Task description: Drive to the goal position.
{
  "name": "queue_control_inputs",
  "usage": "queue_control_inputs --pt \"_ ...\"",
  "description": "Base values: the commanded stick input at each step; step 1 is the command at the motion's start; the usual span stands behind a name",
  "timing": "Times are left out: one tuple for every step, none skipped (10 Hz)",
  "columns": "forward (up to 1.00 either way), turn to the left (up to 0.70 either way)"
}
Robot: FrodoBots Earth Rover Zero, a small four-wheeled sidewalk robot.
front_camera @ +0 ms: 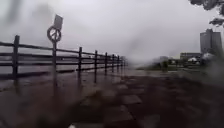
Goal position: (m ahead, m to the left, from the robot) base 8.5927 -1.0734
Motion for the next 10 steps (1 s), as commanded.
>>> queue_control_inputs --pt "1.0 -0.38" --pt "1.0 -0.34" --pt "1.0 0.0" --pt "1.0 0.0" --pt "1.0 0.0" --pt "1.0 0.0" --pt "1.0 0.0" --pt "1.0 -0.12" --pt "1.0 -0.33" --pt "1.0 -0.4"
